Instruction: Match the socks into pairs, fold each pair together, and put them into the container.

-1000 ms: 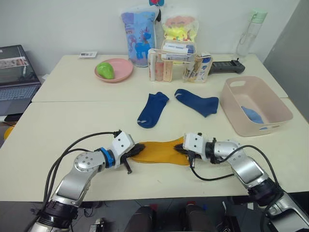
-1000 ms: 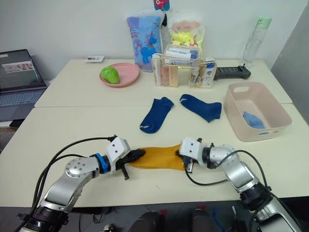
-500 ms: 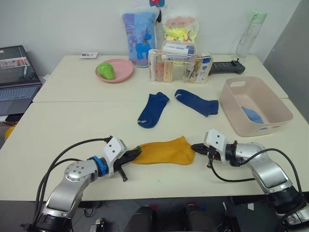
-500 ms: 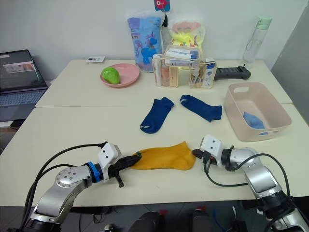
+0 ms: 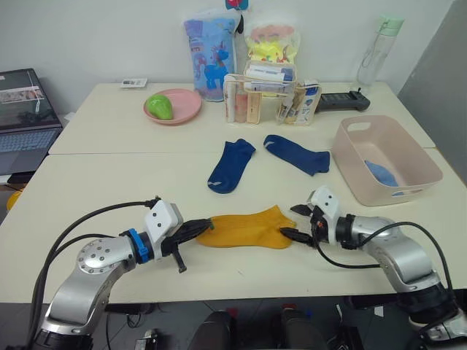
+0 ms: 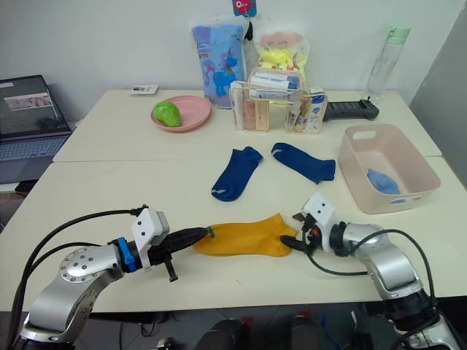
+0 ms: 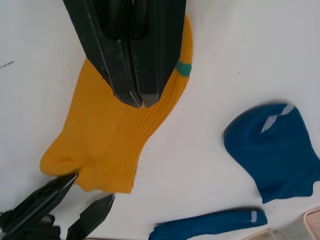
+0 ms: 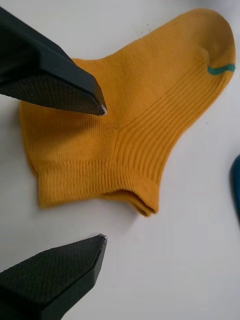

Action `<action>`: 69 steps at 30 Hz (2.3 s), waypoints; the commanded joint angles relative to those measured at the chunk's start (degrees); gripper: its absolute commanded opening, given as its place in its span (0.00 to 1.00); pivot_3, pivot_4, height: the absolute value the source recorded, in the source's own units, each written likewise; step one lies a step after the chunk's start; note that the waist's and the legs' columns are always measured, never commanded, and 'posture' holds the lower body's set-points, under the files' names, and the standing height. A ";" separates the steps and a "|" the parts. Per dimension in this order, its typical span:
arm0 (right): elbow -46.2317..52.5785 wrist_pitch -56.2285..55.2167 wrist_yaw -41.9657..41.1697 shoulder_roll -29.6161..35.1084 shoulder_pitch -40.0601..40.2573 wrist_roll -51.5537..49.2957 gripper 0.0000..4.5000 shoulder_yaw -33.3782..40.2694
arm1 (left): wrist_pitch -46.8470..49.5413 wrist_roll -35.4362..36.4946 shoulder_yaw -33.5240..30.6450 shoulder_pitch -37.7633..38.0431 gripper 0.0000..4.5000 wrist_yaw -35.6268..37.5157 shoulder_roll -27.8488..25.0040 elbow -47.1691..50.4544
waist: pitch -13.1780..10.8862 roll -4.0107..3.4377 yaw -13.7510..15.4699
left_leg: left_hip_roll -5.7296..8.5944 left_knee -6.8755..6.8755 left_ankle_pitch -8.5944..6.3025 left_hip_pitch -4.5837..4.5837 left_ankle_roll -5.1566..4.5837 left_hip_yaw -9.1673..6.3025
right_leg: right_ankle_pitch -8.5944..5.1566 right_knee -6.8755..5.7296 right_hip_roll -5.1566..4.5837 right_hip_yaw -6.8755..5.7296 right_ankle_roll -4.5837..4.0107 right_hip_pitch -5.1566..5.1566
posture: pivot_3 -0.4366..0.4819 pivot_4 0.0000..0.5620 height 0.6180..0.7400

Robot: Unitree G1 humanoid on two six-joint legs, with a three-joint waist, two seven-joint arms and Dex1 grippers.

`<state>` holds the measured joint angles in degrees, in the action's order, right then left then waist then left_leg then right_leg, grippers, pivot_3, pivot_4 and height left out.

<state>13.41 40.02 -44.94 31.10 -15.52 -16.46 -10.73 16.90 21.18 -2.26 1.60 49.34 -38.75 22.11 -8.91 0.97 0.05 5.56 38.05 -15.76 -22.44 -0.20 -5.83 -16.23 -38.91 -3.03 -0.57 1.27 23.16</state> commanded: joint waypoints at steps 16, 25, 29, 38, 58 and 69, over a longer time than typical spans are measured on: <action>2.88 12.23 -1.26 1.40 -1.55 -9.25 0.01 4.54 | -0.63 0.16 2.60 -3.05 0.00 0.52 1.26 2.02 | 0.00 0.00 -0.01 | 0.00 -0.01 0.00 -0.01 0.00 -0.01 | 0.00 0.00 0.00 -0.01 0.00 0.00 | 0.48 0.27 1.00; -3.50 12.19 -10.98 10.23 -5.92 -11.62 0.01 4.36 | 4.92 -0.86 15.75 -17.83 0.00 5.93 7.99 -9.84 | -0.03 0.01 0.50 | 0.04 0.07 0.00 -0.04 -0.02 -0.01 | 0.01 0.00 -0.01 -0.07 0.01 -0.05 | 0.48 0.27 1.00; -6.63 10.62 -13.07 10.24 -7.38 -10.94 0.01 2.88 | -0.23 -7.90 21.98 -24.23 0.00 6.16 12.66 -21.25 | -0.02 0.04 -0.02 | 0.01 0.04 0.01 -0.05 -0.01 0.05 | 0.01 -0.02 0.01 -0.03 0.01 -0.01 | 0.48 0.27 1.00; -7.87 12.97 -15.21 10.46 -9.75 -14.02 0.01 4.80 | -2.35 -15.16 26.20 -26.98 0.00 7.18 14.20 -30.66 | -0.02 0.03 -0.11 | 0.01 0.09 0.01 -0.08 0.00 0.01 | 0.01 -0.04 0.00 -0.03 0.01 0.03 | 0.48 0.27 1.00; -6.65 28.95 -9.87 -0.72 -16.64 -29.42 0.01 9.63 | 0.34 -13.83 22.37 -24.24 0.00 7.72 11.28 -26.25 | 0.00 0.02 -0.15 | 0.01 0.09 0.01 -0.07 0.00 -0.01 | 0.01 -0.05 -0.01 -0.03 0.01 0.03 | 0.48 0.27 1.00; -13.00 22.91 -5.32 -11.43 -18.46 -23.79 0.01 3.18 | 8.54 -7.85 14.71 -20.18 0.00 9.10 5.43 -16.08 | 0.01 0.00 -0.38 | 0.02 0.07 0.01 -0.07 0.00 -0.02 | 0.01 -0.06 0.00 -0.01 0.01 0.08 | 0.48 0.27 1.00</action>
<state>0.15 64.54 -50.61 20.63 -32.79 -40.41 -7.21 23.80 12.12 15.16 -18.90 57.81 -31.54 3.08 -8.90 0.97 -0.34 5.56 38.11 -15.75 -22.50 -0.19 -5.86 -16.22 -38.99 -3.02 -0.59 1.28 23.25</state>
